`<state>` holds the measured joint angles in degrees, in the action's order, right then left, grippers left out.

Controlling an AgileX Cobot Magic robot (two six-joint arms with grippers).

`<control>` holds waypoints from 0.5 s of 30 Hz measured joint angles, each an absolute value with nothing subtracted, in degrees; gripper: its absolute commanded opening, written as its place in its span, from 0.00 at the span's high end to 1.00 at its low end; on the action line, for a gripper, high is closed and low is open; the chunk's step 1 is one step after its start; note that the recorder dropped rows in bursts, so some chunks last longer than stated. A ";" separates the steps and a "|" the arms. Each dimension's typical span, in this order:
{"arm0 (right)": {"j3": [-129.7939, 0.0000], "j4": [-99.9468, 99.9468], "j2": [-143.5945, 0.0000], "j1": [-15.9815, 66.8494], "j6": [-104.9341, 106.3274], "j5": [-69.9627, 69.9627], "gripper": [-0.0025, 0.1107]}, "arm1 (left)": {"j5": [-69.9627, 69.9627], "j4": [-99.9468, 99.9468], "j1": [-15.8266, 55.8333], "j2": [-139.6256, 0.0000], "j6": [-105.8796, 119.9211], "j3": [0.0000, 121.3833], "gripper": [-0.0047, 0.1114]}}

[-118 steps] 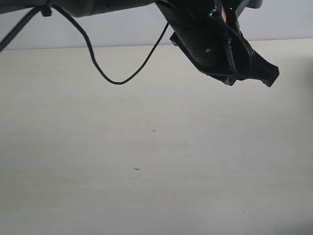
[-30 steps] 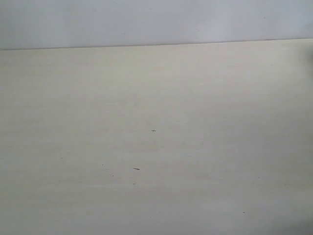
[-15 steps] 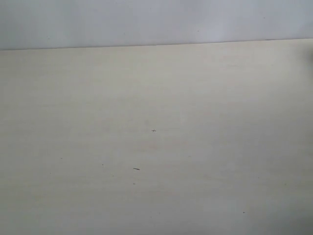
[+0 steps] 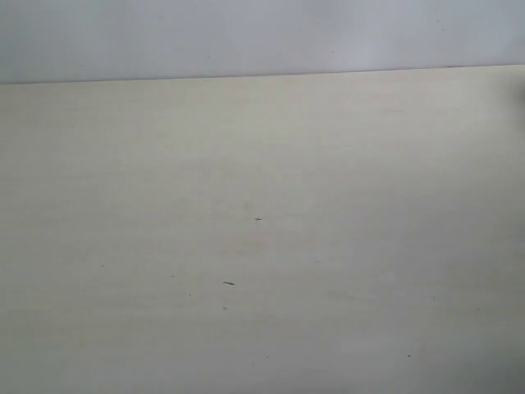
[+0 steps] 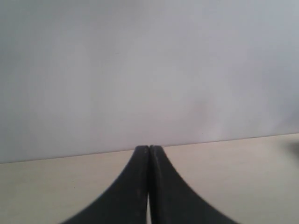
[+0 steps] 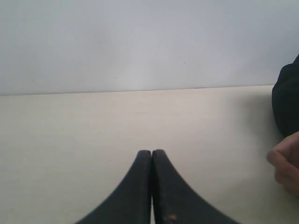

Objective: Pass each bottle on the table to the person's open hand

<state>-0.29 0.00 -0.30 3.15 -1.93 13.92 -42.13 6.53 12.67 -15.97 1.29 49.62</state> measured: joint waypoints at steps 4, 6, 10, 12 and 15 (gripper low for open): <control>-0.29 0.00 -0.30 3.15 -1.93 13.92 0.98 | -42.15 6.53 12.67 -15.62 1.29 49.62 0.96; -0.29 0.00 -0.30 3.15 -1.93 13.92 0.98 | -42.25 6.53 12.67 -15.62 1.29 49.62 0.96; -0.29 0.00 -0.30 3.15 -1.93 13.92 0.98 | -42.25 6.53 12.67 -15.62 1.29 49.62 0.96; -0.29 0.00 -0.30 3.15 -1.93 13.92 0.98 | -42.25 6.53 12.67 -15.62 1.29 49.62 0.96; -0.29 0.00 -0.30 3.15 -1.93 13.92 0.98 | -42.25 6.53 12.67 -15.62 1.29 49.62 0.96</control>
<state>-0.29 0.00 -0.30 3.15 -1.93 13.92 -42.25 6.53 12.67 -15.62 1.29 49.62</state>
